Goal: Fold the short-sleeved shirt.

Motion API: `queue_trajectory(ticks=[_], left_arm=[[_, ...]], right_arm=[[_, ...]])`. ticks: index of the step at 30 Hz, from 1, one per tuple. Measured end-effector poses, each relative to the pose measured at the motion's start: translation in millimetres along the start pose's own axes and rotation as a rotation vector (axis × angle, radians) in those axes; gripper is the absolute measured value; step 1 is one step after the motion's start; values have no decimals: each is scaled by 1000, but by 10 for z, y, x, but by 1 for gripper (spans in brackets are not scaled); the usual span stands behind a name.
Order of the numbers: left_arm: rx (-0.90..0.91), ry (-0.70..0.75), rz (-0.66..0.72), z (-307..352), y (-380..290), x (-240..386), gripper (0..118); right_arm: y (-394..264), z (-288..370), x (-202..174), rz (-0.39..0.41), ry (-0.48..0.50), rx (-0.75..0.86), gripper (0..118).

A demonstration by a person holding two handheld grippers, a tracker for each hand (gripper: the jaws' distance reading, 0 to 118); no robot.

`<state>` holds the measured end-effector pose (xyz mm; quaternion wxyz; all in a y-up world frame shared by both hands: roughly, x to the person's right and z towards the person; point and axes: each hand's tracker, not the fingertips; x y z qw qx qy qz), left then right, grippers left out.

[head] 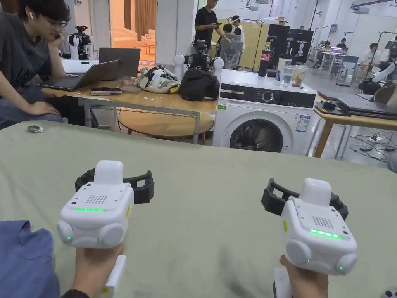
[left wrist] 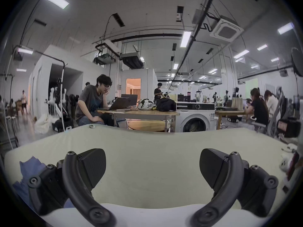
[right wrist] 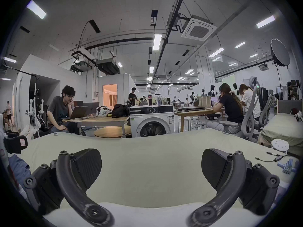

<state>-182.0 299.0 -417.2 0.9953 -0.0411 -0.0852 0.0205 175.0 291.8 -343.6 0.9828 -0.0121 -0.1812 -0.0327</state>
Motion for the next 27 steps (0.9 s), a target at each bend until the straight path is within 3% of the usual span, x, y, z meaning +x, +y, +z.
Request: queue_trajectory(ticks=[5, 14, 27], left_arm=[[1, 15, -2, 57, 21, -11, 114], [-10, -11, -102, 153, 52, 14, 114], [-29, -16, -104, 200, 49, -24, 114]], right_arm=[[-1, 61, -83, 139, -9, -35, 118], [-17, 190, -35, 76, 32, -16, 118], [-64, 152, -62, 116, 29, -89, 118]])
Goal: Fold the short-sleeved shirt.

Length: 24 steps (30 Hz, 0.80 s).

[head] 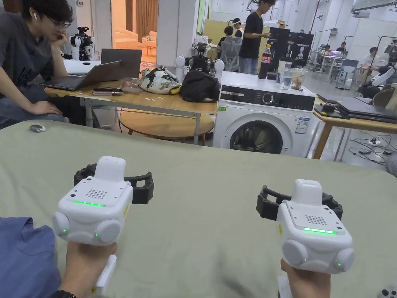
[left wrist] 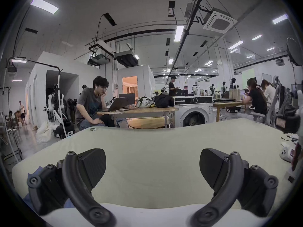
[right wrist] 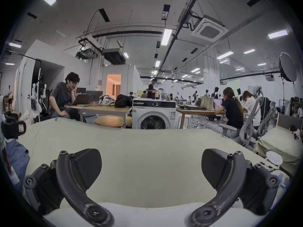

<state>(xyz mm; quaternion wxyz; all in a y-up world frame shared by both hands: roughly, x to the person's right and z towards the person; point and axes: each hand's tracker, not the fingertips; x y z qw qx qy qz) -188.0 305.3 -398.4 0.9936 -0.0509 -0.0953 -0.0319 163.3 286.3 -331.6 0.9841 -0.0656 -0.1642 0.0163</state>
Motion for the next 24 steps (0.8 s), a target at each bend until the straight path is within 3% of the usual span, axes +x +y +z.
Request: queue_trajectory(ticks=[8, 24], left_arm=[[-17, 5, -3, 7, -51, 23, 114], [7, -13, 30, 108, -78, 40, 114]], right_arm=[[-50, 97, -12, -57, 3, 34, 118], [-67, 131, -92, -17, 4, 35, 118]])
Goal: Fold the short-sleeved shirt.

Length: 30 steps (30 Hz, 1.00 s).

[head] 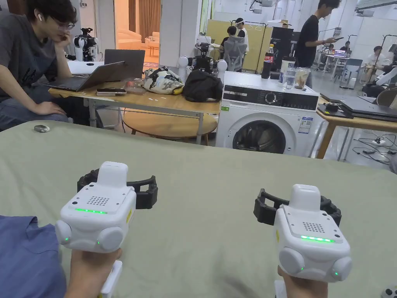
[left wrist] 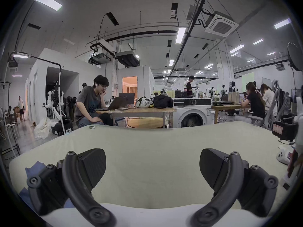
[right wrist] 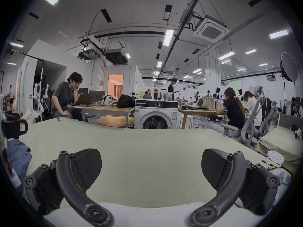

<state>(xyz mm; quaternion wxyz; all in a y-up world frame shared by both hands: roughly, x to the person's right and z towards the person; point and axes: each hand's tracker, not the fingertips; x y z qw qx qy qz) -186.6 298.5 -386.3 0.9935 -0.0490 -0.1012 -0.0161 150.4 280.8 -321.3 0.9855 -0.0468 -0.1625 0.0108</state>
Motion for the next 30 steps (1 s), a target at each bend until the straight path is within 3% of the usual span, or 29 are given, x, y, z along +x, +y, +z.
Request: queue_trajectory(ticks=[12, 20, 30], left_arm=[[-42, -10, 12, -19, -41, 5, 114], [-39, -7, 41, 17, -89, -53, 114], [-6, -4, 68, 31, 34, -65, 114]], right_arm=[[7, 23, 23, 10, 2, -1, 118], [42, 40, 47, -39, -9, 6, 118], [87, 54, -13, 28, 5, 9, 118]])
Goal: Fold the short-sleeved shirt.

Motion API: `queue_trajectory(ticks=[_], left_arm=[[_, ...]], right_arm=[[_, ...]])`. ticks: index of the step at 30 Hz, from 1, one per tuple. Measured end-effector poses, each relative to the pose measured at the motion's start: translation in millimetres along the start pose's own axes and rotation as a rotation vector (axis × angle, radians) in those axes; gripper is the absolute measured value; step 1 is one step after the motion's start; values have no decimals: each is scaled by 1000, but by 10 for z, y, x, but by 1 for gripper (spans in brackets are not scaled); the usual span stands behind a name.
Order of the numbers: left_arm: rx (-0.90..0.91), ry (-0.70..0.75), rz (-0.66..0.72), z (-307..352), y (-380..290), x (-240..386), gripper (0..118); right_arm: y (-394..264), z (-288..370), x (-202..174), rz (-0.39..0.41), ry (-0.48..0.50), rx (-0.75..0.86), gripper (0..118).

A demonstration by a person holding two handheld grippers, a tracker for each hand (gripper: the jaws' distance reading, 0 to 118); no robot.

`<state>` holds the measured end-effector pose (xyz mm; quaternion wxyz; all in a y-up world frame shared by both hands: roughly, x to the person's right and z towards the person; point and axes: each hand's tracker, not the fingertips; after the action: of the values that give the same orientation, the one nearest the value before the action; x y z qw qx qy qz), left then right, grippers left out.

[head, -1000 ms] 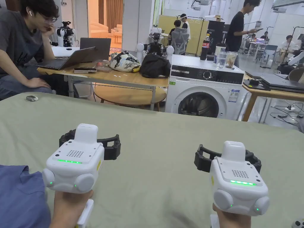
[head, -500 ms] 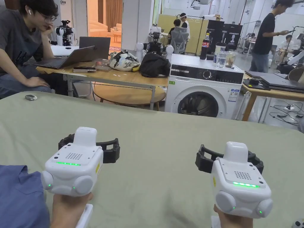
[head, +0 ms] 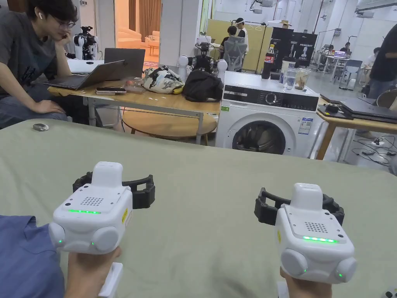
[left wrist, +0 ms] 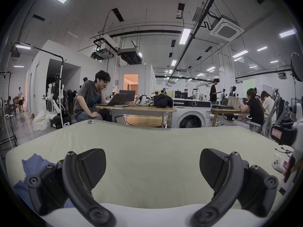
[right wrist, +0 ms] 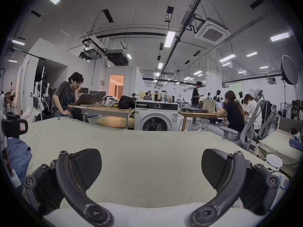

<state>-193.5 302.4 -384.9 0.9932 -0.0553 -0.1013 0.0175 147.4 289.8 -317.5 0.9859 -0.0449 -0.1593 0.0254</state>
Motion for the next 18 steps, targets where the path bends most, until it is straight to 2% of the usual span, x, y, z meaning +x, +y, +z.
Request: queue_trajectory(ticks=[10, 18], left_arm=[[-2, -14, -22, 33, 44, 25, 114], [-10, 14, 24, 61, 17, -27, 114]], right_arm=[[-1, 11, 23, -65, -23, -20, 118], [-48, 56, -9, -19, -19, -14, 118]])
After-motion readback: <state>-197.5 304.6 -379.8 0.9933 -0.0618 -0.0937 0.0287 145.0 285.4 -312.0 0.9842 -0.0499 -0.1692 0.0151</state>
